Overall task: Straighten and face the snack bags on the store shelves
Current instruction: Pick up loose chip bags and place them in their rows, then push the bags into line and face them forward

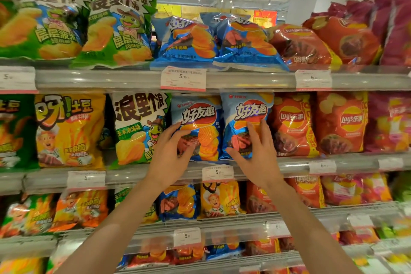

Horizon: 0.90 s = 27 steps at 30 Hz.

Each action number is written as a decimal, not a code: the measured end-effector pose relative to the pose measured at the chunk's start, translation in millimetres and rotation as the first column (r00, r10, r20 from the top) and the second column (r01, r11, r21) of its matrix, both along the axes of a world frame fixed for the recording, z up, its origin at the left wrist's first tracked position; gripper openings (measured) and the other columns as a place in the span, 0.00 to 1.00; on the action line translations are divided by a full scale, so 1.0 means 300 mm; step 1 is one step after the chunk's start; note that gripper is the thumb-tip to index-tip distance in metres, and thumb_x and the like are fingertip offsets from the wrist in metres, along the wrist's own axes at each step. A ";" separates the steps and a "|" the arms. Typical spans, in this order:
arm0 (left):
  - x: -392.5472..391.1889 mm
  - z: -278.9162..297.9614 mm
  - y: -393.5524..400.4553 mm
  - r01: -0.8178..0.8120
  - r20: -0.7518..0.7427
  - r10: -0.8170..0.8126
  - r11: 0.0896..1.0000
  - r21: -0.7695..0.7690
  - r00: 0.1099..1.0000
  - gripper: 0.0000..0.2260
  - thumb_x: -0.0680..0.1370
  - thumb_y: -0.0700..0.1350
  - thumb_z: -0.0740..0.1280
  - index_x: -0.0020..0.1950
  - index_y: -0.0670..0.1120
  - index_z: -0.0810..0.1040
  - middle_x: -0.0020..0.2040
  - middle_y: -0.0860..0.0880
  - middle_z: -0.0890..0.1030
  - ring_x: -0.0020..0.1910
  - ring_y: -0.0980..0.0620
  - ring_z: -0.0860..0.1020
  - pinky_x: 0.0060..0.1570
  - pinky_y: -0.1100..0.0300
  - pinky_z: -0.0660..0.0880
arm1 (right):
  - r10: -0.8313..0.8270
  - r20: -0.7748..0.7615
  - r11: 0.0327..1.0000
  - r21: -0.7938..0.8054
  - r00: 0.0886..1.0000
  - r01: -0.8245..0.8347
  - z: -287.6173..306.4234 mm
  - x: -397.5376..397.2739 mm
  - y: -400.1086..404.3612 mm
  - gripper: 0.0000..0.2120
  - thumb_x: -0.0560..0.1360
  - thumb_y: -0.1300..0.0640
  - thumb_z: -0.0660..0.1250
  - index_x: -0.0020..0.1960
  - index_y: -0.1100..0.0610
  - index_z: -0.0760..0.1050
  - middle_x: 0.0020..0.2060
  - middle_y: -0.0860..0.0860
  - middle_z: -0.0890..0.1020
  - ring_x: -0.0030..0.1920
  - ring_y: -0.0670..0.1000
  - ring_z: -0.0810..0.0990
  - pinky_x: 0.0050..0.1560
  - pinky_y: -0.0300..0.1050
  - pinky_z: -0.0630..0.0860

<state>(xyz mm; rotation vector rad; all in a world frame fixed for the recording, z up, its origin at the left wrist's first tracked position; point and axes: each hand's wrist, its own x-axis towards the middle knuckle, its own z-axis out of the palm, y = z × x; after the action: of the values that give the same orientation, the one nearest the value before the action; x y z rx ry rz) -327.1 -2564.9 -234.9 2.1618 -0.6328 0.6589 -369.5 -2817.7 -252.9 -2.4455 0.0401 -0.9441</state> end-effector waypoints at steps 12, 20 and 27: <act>-0.213 -0.044 0.324 -0.080 -0.277 -0.056 0.886 -0.457 0.959 0.07 0.81 0.47 0.69 0.59 0.55 0.81 0.53 0.55 0.84 0.53 0.57 0.81 0.54 0.57 0.77 | 0.253 -0.012 0.741 0.646 0.968 -0.185 -0.052 -0.198 0.265 0.04 0.80 0.57 0.68 0.50 0.51 0.82 0.43 0.46 0.86 0.47 0.46 0.84 0.48 0.39 0.80; -0.268 -0.121 0.580 -0.164 -0.394 -0.116 0.777 -0.608 0.912 0.06 0.80 0.44 0.70 0.56 0.51 0.82 0.48 0.51 0.86 0.50 0.52 0.84 0.50 0.56 0.80 | 0.343 -0.062 0.630 0.755 0.937 -0.181 -0.121 -0.209 0.610 0.05 0.80 0.60 0.67 0.49 0.55 0.82 0.38 0.51 0.86 0.41 0.50 0.84 0.44 0.41 0.81; -0.240 -0.113 0.885 -0.176 -0.420 -0.108 0.794 -0.581 0.901 0.07 0.80 0.44 0.70 0.57 0.51 0.82 0.48 0.51 0.86 0.52 0.54 0.84 0.53 0.54 0.79 | 0.316 -0.056 0.542 0.830 0.947 -0.132 -0.147 -0.163 0.904 0.05 0.79 0.60 0.69 0.52 0.60 0.82 0.38 0.55 0.86 0.43 0.59 0.85 0.45 0.46 0.83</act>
<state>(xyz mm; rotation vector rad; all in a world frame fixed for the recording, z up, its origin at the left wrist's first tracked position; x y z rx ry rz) -399.1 -2299.5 -268.8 1.6180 -0.1005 0.3076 -418.4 -2546.6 -297.0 -1.5800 0.1869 -0.3901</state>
